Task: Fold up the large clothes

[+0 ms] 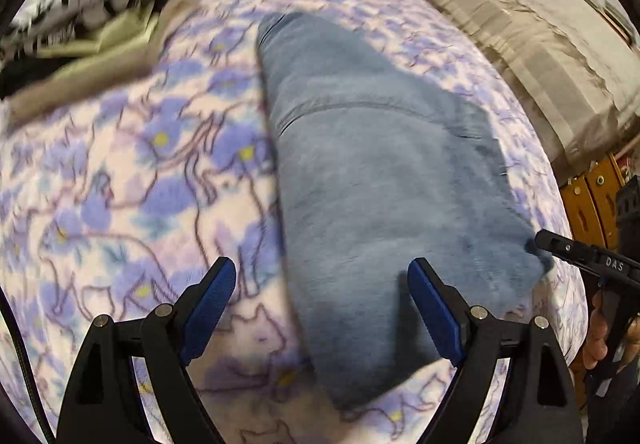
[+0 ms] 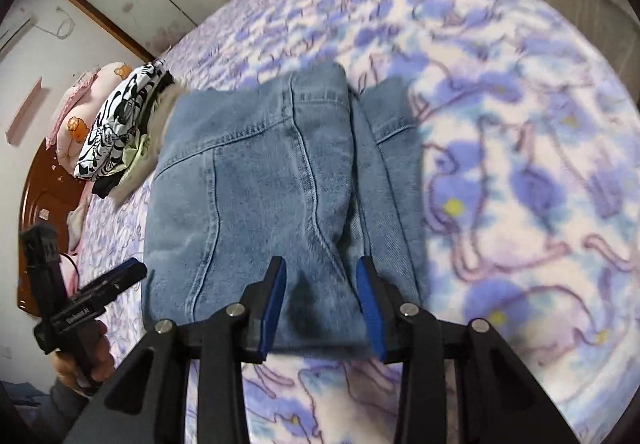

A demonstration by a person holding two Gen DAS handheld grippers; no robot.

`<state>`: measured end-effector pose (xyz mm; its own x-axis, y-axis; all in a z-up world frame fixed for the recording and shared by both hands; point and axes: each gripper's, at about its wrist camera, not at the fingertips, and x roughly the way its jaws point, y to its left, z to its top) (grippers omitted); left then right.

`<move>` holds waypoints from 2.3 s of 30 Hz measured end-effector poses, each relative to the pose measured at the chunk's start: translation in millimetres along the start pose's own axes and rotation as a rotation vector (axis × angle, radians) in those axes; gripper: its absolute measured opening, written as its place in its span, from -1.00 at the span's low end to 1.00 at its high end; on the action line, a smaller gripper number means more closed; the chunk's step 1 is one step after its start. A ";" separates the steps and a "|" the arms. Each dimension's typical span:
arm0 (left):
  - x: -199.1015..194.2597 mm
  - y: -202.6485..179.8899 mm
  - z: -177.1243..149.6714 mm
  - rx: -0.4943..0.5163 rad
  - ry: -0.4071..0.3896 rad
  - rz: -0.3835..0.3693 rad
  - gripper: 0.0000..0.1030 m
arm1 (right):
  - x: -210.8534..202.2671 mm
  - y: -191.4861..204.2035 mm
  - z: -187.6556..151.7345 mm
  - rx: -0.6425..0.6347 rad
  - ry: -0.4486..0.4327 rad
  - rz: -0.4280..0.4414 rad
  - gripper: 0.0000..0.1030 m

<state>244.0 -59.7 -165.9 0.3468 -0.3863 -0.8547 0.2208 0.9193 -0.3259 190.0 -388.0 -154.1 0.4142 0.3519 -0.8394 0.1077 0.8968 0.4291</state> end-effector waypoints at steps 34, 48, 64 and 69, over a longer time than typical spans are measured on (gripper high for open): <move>38.5 -10.0 57.2 -0.004 0.042 -0.071 0.68 | 4.7 -26.8 49.3 0.095 -0.163 -0.115 0.01; 76.6 -14.4 119.6 -0.014 -0.040 -0.009 0.29 | 47.3 -45.2 94.1 0.142 -0.174 -0.122 -0.78; 1.5 -55.5 44.5 0.089 -0.120 0.005 0.32 | -8.0 30.0 23.2 -0.080 -0.187 -0.164 -0.64; -14.3 -80.1 -14.1 0.183 -0.131 0.004 0.03 | -5.0 58.1 -33.7 -0.200 -0.163 -0.157 -0.64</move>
<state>208.5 -126.7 -133.3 0.4609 -0.4005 -0.7919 0.3771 0.8962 -0.2338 163.7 -328.7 -136.2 0.5476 0.1721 -0.8188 0.0080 0.9775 0.2108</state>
